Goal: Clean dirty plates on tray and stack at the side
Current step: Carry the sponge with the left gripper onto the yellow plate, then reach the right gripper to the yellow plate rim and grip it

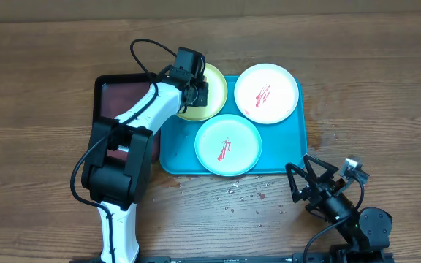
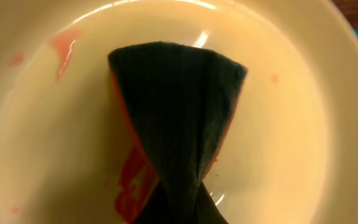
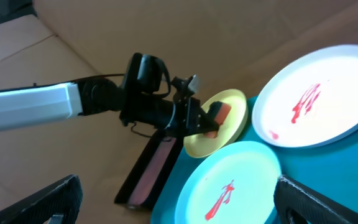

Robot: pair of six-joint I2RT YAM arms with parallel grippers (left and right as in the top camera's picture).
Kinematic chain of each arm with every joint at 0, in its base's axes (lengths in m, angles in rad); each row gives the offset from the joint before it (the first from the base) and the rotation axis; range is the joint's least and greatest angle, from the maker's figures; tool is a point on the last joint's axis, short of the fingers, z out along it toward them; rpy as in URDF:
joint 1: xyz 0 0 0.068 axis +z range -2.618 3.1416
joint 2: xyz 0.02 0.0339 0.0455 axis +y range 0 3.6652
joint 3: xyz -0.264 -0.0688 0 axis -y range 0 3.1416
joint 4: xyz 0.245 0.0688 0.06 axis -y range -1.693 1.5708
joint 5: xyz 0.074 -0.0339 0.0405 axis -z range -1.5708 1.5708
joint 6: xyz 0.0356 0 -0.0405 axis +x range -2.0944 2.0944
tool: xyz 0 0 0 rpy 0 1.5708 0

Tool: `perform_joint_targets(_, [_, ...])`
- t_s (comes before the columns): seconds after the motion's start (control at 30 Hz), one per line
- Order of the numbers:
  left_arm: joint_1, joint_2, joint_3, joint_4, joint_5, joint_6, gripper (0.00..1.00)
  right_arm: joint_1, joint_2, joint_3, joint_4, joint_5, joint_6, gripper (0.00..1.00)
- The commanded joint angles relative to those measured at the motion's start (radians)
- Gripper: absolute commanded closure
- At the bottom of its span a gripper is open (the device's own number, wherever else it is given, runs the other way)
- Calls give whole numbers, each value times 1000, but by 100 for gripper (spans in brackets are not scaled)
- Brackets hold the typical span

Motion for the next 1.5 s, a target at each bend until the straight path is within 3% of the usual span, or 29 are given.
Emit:
perform_joint_targets(0.0, [-5,25,19,-44,-102,-10,96,-6,-8,-10,9,-35,31,0])
perform_joint_targets(0.2, [-5,25,19,-113,-117,-3,96,-6,-8,-10,9,-49,31,0])
perform_joint_targets(0.6, [-6,24,19,-268,-3,-3,96,-6,-8,-10,10,-61,2,0])
perform_joint_targets(0.77, [-6,17,26,-269,-5,-3,96,-6,-8,5,6,-56,-14,0])
perform_joint_targets(1.03, [-5,-76,167,-299,-6,28,96,-6,21,66,5,-57,-60,0])
perform_joint_targets(1.2, [-5,-122,214,-311,-6,40,96,-5,146,149,0,-57,-157,0])
perform_joint_targets(1.47, [16,-125,213,-349,-2,39,97,2,595,420,-140,-56,-370,0])
